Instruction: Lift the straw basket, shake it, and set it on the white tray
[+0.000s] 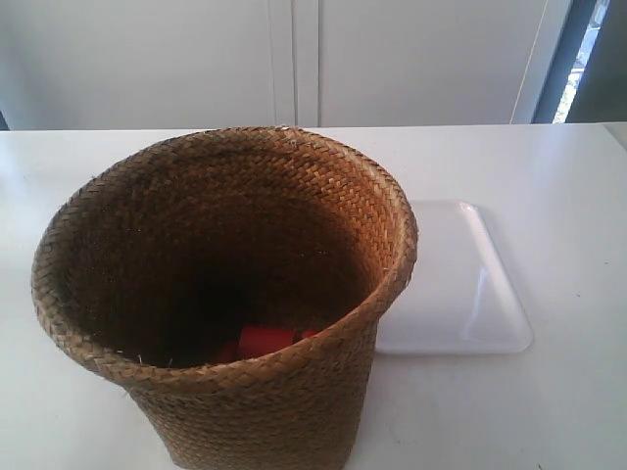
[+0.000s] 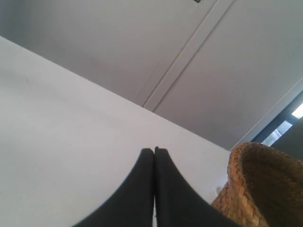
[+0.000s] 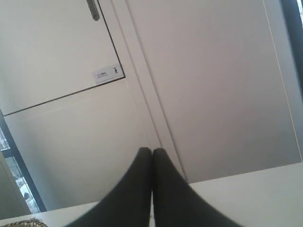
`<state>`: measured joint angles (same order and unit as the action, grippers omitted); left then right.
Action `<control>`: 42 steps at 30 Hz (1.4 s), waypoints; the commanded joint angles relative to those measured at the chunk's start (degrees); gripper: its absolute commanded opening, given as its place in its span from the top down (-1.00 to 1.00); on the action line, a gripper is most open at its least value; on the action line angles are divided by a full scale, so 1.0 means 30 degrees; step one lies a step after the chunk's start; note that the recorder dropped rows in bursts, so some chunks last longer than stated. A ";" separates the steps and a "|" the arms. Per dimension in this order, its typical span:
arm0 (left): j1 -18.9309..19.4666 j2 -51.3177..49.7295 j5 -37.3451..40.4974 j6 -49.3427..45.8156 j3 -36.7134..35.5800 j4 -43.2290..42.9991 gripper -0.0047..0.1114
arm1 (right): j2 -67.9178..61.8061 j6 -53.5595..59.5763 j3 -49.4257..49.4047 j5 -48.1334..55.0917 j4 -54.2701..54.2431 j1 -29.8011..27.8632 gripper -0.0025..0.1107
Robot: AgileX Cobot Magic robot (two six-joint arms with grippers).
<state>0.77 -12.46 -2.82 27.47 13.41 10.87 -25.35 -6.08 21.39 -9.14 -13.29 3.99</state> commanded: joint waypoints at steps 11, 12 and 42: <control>0.0043 -0.9497 0.2781 -0.1908 0.8240 0.0049 0.92 | -0.7648 0.2527 0.8134 0.9204 0.0006 0.0073 0.96; 0.0043 -0.9807 0.2781 -0.2216 0.8746 -0.0050 0.92 | -0.7832 0.2487 0.8436 0.9063 0.0006 0.0073 0.96; 0.0043 -1.8499 1.7434 -0.9693 2.0368 0.1888 0.92 | -1.7838 0.4265 1.9914 2.4760 -0.1814 0.0102 0.16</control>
<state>0.77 -66.57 43.17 1.33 71.61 13.56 -78.15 5.32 79.22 60.19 -16.40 3.99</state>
